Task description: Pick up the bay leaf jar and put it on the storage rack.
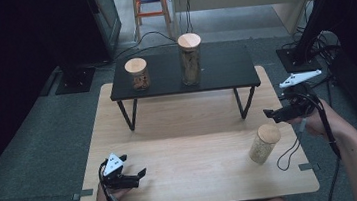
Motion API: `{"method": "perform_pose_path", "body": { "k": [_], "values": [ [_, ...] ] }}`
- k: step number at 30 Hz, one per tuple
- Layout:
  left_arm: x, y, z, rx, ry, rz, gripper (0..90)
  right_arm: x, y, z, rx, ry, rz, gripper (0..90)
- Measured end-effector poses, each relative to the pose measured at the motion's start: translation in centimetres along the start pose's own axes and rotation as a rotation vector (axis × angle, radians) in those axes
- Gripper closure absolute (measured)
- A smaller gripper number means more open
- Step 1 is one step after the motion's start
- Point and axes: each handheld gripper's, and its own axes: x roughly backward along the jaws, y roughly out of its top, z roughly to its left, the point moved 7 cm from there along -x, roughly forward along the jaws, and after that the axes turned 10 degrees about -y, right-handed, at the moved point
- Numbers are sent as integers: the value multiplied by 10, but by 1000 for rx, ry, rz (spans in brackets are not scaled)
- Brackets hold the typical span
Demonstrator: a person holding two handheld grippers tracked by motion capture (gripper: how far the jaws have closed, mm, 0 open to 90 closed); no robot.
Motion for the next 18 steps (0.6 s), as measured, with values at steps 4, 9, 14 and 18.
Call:
{"method": "perform_pose_path", "body": {
  "k": [4, 9, 14, 18],
  "values": [
    [0, 0, 0, -1, 1, -1, 7, 2, -6, 2, 2, -3, -1, 18],
    [0, 0, 0, 1, 1, -2, 6, 1, -10, 3, 4, 2, 8, 18],
    [0, 0, 0, 0, 0, -2, 6, 0, -16, 6, 7, 11, 10, 19],
    [0, 0, 0, 1, 0, -2, 6, -1, -20, 8, 15, 17, 12, 18]
  ]
}}
